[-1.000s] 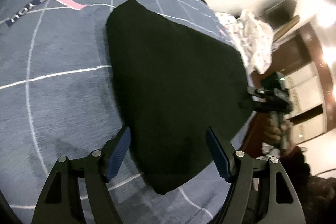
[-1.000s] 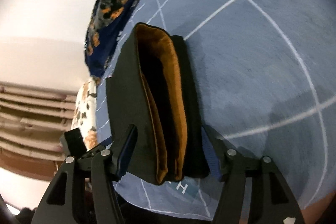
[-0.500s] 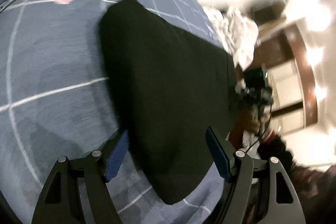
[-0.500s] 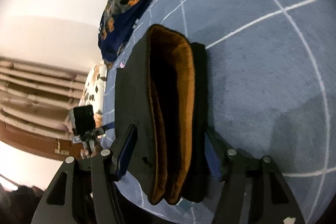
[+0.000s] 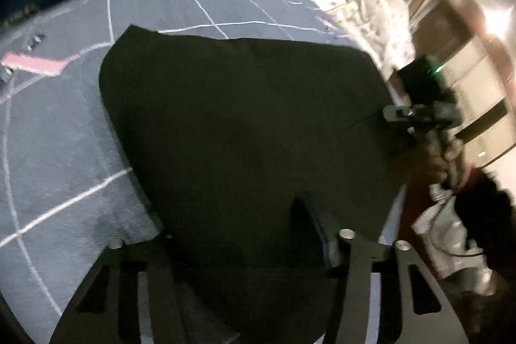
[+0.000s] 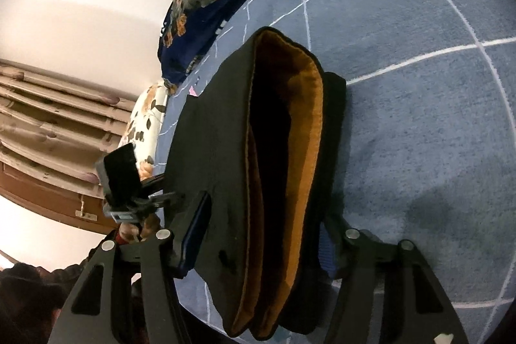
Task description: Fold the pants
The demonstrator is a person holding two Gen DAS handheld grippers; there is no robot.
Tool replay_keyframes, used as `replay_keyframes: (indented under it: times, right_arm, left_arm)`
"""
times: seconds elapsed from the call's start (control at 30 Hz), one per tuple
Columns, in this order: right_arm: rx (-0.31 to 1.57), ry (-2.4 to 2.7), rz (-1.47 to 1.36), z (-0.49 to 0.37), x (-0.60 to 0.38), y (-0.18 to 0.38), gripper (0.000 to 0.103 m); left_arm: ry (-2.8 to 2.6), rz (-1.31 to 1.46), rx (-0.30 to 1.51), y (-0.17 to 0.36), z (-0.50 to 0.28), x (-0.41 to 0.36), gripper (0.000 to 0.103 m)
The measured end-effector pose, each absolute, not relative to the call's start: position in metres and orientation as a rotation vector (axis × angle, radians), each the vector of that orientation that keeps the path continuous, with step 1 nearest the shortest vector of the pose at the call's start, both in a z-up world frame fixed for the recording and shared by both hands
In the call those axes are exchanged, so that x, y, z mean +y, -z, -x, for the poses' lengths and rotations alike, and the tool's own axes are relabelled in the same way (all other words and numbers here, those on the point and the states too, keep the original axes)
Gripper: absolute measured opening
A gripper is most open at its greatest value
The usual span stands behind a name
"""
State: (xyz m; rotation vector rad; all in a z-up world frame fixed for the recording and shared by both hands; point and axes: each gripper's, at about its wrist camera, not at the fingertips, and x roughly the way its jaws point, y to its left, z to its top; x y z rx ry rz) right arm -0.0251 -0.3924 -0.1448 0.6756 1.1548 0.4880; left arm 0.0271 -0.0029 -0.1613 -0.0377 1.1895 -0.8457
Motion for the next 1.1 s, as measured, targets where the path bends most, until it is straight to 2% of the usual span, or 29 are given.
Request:
replay_keyframes:
  times: [0.07,0.13,0.27,0.53,0.77,1.1]
  right_arm:
    - [1.154,-0.463,-0.651,0.026,-0.391,0.145,0.04]
    - [1.156,-0.435,-0.637,0.027,-0.392,0.147,0.035]
    - [1.14,-0.411,-0.608,0.028,-0.387,0.144,0.03]
    - [1.109,-0.413,-0.668,0.034,-0.391,0.144,0.028]
    - [1.142,-0.415,-0.691,0.027,-0.393,0.146,0.035]
    - [1.126,-0.367,-0.653,0.028,-0.383,0.142,0.031]
  left_arm:
    - [0.811,0.03,1.187,0.16,-0.026,-0.002,0.041]
    - [0.789,0.019,1.179,0.159,-0.025,-0.004,0.036]
    - [0.745,-0.086,1.136,0.152,-0.015,-0.015,0.035]
    - [0.707,-0.159,1.106,0.149,-0.011,-0.024,0.034]
    - [0.701,-0.163,1.107,0.149,-0.01,-0.026,0.034]
    - [0.67,-0.181,1.085,0.148,-0.006,-0.029,0.033]
